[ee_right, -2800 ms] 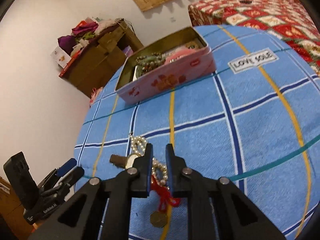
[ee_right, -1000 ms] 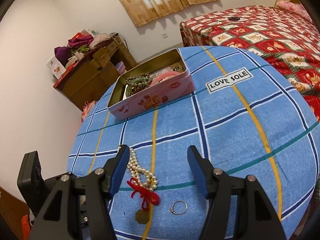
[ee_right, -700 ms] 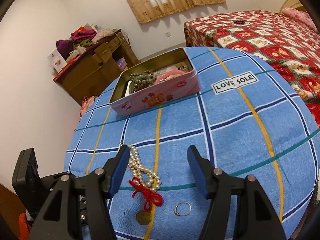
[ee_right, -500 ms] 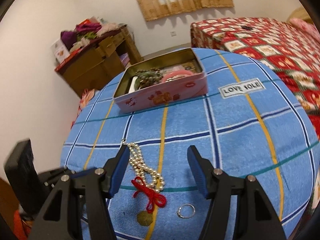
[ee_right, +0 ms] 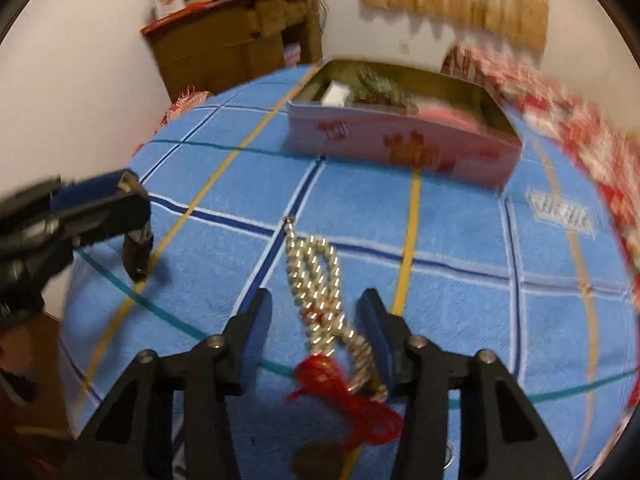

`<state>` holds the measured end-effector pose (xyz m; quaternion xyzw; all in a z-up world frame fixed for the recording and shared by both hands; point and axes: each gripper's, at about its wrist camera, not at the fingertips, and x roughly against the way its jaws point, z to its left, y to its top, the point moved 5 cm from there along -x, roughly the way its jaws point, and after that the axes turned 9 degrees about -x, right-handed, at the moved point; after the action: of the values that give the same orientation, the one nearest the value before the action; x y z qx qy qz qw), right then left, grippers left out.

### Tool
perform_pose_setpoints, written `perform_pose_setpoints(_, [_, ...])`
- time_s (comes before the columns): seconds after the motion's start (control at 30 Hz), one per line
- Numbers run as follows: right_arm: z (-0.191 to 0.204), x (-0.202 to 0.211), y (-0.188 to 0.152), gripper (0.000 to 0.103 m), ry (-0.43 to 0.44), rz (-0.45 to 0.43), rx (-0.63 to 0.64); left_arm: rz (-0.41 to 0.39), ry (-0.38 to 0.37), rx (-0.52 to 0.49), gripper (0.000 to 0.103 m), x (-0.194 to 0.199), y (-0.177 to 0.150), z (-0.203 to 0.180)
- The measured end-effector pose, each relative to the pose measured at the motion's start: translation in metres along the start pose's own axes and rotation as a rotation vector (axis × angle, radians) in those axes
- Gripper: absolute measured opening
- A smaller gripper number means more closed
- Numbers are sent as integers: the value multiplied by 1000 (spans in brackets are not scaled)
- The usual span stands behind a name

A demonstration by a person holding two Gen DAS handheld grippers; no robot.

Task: Organize jewelry
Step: 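Lift the watch with the left tool while the right tool closes on the pearl necklace, then lift the pearl necklace with the right tool while the left tool holds the watch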

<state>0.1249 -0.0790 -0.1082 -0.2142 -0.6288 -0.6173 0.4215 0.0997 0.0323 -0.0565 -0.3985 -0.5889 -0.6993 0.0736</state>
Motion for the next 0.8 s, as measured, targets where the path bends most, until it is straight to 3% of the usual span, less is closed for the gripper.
perform_pose_setpoints(0.03, [-2,0,1,35,-18,-2,-2,-1,-1,9,34,-1,0,1])
perform_pose_setpoints(0.07, [-6,0,2,22,-26,-3,-13,-3,-6,16,34,0,0,2])
perform_pose_setpoints(0.13, [-15,1,3,17,12,4,-63,-7,-17,23,34,1,0,2])
perform_pose_setpoints(0.27, [-29,6,5,16,88,-4,-162,-9,-19,17,33,-2,3,-2])
perform_pose_setpoints(0.3, [-28,7,7,16,116,-14,-185,-12,-24,18,31,-2,4,-3])
perform_pose_setpoints(0.33, [-30,11,9,16,150,-27,-215,-18,-31,18,23,-1,6,-4])
perform_pose_setpoints(0.4, [-32,19,16,16,194,-64,-262,-29,-42,19,21,0,11,-5])
perform_pose_setpoints(0.53, [-35,40,28,16,198,-153,-280,-36,-27,-40,21,-3,19,-14])
perform_pose_setpoints(0.63, [-35,44,31,16,184,-168,-278,-42,-16,-74,21,-3,18,-14])
perform_pose_setpoints(0.7, [-35,46,29,16,183,-171,-276,-8,-35,-81,31,-7,12,-12])
perform_pose_setpoints(0.77, [-36,45,27,16,191,-168,-287,21,-26,-70,60,-14,6,-8])
perform_pose_setpoints(0.8, [-36,45,26,16,194,-167,-293,31,-31,-59,63,-19,4,-8])
